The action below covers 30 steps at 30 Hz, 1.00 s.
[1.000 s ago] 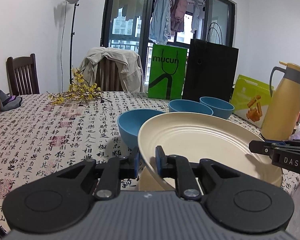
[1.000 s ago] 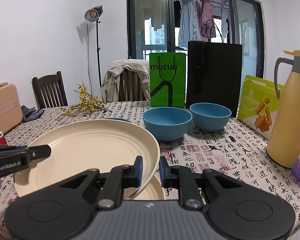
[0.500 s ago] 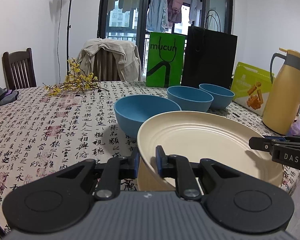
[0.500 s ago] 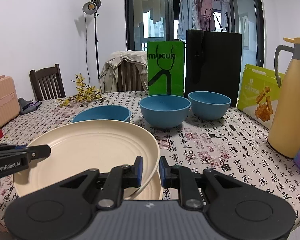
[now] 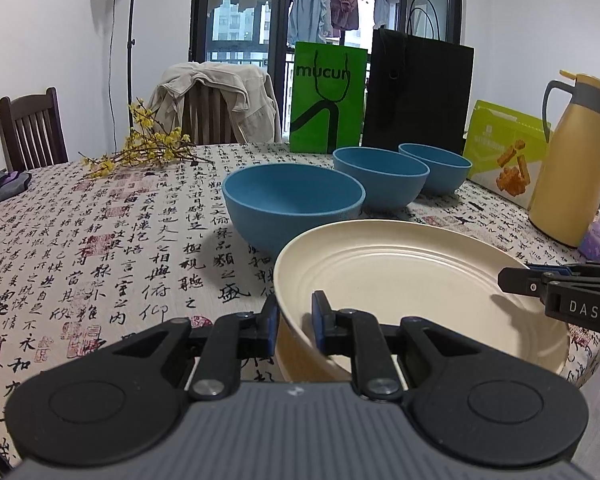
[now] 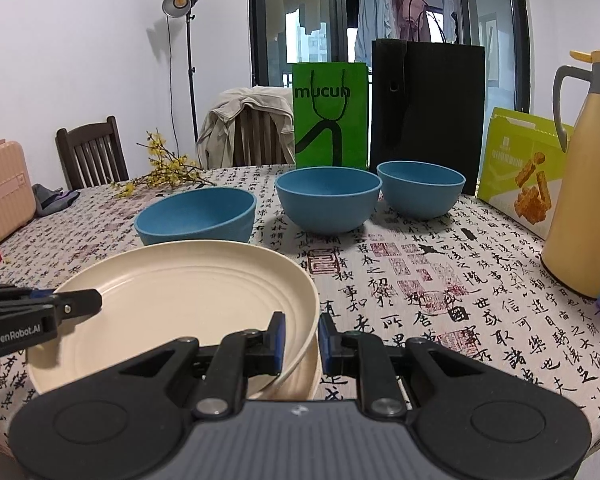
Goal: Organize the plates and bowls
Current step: 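Bring the held cream plate over the stacked cream plates with both grippers, then lower the cream plate onto the stacked cream plates with both grippers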
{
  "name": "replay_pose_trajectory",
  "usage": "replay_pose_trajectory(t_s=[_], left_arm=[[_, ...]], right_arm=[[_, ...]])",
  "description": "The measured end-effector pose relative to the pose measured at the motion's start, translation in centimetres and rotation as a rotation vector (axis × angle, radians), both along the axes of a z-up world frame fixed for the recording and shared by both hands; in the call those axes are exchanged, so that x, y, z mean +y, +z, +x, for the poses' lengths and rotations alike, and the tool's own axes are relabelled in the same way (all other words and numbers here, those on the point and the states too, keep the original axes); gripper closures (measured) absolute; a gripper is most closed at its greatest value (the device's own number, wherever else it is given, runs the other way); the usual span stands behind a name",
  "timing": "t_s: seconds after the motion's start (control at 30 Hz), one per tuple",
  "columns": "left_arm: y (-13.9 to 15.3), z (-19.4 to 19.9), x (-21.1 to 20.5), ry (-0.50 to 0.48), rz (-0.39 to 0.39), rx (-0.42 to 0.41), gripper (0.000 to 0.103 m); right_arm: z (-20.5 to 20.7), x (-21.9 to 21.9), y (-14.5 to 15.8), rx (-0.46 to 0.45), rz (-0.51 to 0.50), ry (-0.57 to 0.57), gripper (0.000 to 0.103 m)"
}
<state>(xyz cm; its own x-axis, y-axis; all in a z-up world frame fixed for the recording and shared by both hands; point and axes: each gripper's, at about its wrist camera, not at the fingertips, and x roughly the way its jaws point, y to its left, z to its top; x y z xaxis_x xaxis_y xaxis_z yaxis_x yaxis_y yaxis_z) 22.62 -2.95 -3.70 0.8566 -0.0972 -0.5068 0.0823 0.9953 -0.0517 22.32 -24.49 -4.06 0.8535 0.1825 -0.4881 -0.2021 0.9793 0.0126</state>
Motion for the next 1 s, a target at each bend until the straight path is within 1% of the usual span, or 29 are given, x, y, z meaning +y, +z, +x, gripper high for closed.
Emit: replay_pose_trajectory(t_s=[0.17, 0.4, 0.6, 0.77, 1.0], left_arm=[[-0.4, 0.1, -0.1, -0.006, 0.009, 0.001, 0.086], [-0.9, 0.1, -0.5, -0.008, 0.043, -0.018, 0.086], [-1.4, -0.1, -1.1, -0.011, 0.090, -0.040, 0.085], [-1.7, -0.1, -1.7, -0.010, 0.143, -0.053, 0.084], [-2.3, -0.1, -2.3, -0.012, 0.211, -0.055, 0.083]], right_arm=[[0.0, 0.1, -0.5, -0.004, -0.018, 0.001, 0.086], [0.0, 0.4, -1.2, -0.011, -0.051, 0.001, 0.086], [0.1, 0.9, -1.9, -0.021, -0.096, -0.004, 0.086], [-0.1, 1.2, -2.2, -0.034, -0.129, -0.003, 0.086], [-0.2, 1.5, -2.6, -0.035, -0.146, -0.002, 0.086]])
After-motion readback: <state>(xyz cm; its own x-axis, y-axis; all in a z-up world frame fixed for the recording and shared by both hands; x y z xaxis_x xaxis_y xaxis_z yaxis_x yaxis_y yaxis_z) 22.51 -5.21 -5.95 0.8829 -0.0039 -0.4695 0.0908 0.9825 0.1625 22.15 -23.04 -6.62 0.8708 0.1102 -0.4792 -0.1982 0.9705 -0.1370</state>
